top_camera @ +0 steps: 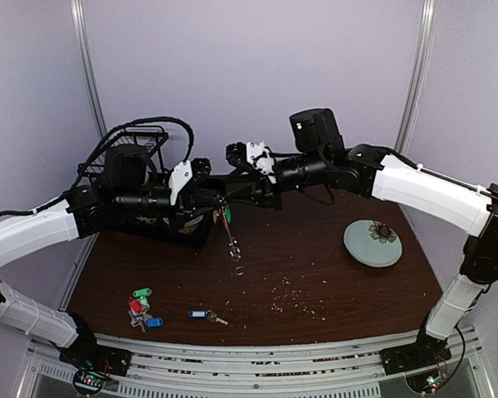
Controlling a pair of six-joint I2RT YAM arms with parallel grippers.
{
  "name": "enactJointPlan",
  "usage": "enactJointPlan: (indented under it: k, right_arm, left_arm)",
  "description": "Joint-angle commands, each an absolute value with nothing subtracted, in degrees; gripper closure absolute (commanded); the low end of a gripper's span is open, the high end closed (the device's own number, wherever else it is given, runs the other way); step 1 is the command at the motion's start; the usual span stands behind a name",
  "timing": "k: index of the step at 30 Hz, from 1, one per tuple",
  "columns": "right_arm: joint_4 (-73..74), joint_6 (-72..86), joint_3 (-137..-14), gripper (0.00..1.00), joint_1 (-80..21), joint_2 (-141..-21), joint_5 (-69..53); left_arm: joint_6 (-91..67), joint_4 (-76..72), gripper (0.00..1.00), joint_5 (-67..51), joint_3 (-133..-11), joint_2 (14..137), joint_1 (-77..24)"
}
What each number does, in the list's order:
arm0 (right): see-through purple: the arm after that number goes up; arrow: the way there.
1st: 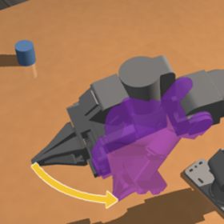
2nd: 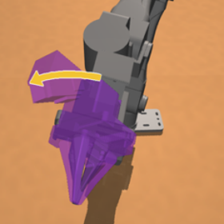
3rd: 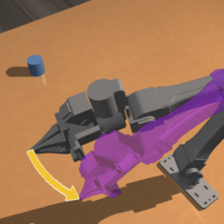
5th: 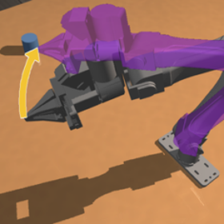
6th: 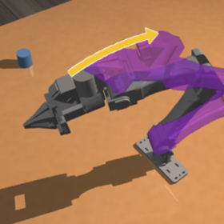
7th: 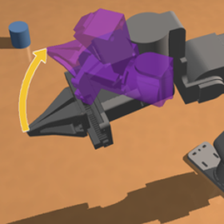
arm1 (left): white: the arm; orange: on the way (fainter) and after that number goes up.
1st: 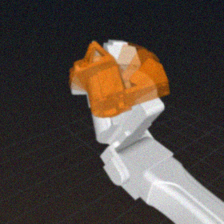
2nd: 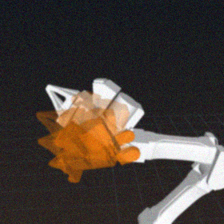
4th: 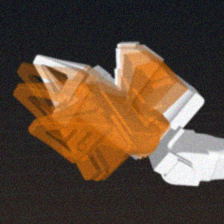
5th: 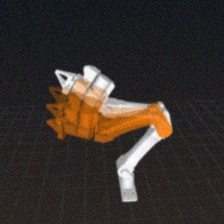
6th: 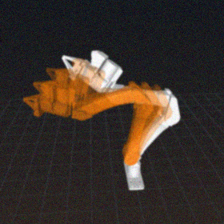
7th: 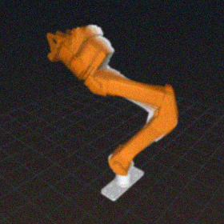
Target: Put the keys on the keyring
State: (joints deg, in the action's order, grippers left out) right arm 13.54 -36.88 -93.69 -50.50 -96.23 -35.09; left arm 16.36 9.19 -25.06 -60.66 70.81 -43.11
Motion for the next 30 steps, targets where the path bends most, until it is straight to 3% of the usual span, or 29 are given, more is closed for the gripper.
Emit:
enactJointPlan:
  k: [1,3,7,21,30]
  right_arm:
    - [21.40,-40.83,-96.22,0.69,-51.42,-97.13,-36.65]
    - [21.38,-41.02,-96.46,0.78,-52.04,-97.55,-34.42]
    - [20.53,-40.86,-96.28,0.82,-52.29,-97.70,-32.80]
    - [16.01,-38.58,-96.15,0.81,-52.47,-99.24,-29.95]
    - [17.63,-39.82,-96.42,0.92,-52.72,-99.93,-29.41]
  left_arm:
    - [16.96,6.64,1.00,-25.22,-63.02,69.49,-42.83]
    - [16.88,6.68,1.00,-25.43,-63.02,69.59,-42.80]
    - [16.87,6.68,1.00,-25.73,-63.02,69.70,-42.81]
    - [16.96,6.50,1.00,-26.93,-62.84,69.47,-42.88]
    - [17.00,6.33,1.00,-27.13,-62.75,69.43,-42.86]
